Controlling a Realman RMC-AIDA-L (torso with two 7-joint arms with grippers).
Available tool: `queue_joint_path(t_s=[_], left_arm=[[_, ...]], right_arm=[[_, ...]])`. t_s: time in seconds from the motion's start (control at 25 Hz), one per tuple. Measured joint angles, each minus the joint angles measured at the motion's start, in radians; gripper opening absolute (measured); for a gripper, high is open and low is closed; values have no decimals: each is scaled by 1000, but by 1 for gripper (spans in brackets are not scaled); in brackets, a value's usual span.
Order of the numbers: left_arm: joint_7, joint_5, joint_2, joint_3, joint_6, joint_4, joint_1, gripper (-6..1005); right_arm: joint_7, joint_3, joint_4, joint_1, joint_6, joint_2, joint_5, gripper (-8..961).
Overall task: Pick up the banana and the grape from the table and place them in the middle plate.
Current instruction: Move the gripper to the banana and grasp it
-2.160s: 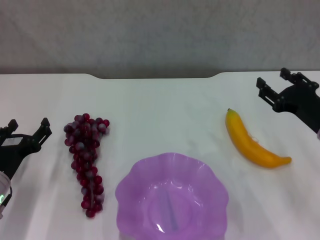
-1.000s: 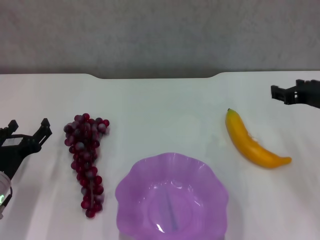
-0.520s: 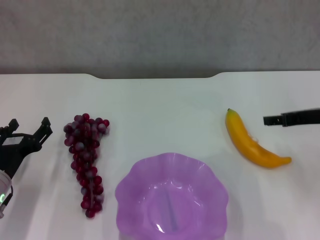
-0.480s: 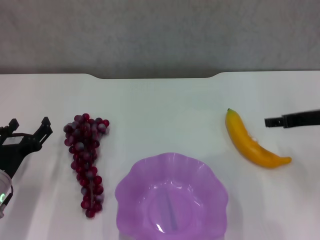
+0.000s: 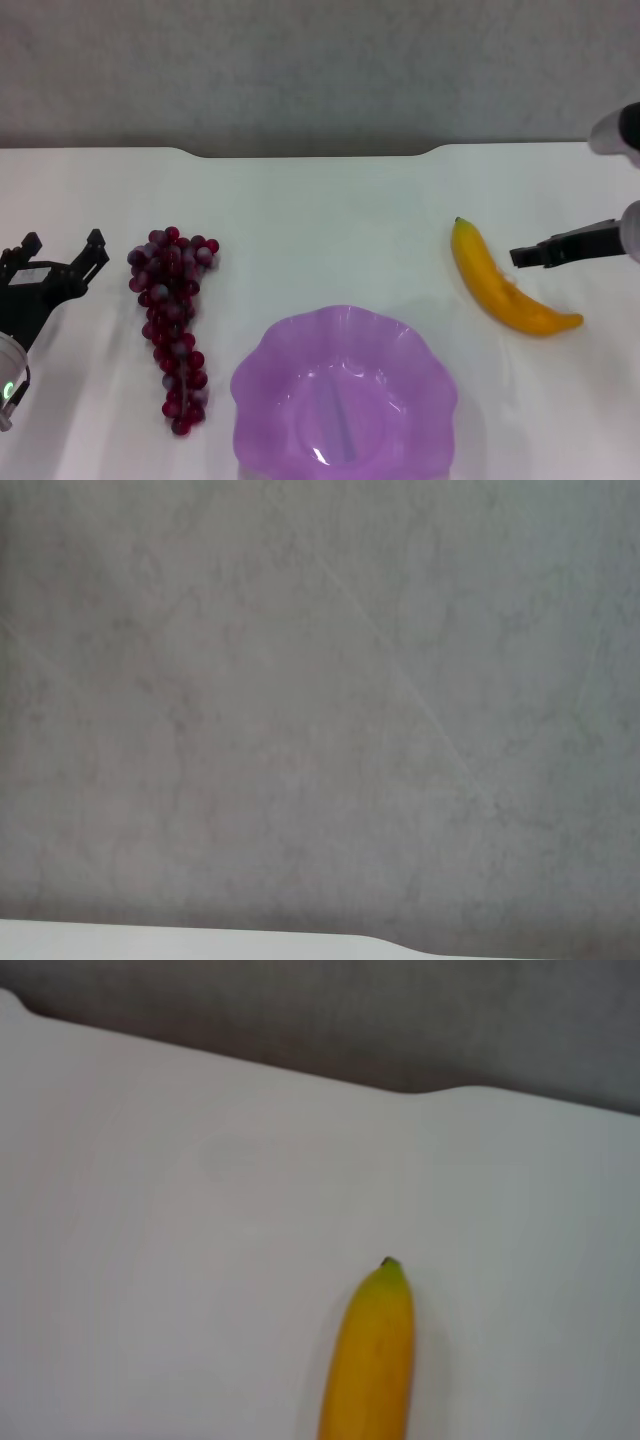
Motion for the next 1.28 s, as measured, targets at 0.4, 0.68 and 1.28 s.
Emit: queue_joint_path(t_s=[0.4,0.68,1.28], left_arm=[[-10,4,-1,0,0,1,-3,893],[-12,6,-1,0,-1,2,-10,892],[-12,6,-3,0,-2,0,-10,892]], right_arm=[[-96,-44,-149,47,-103,8,84,694],[-135,-112,-196,54,-133,10,147,694],[-137,-158,-251,58,-174,4,165,690]])
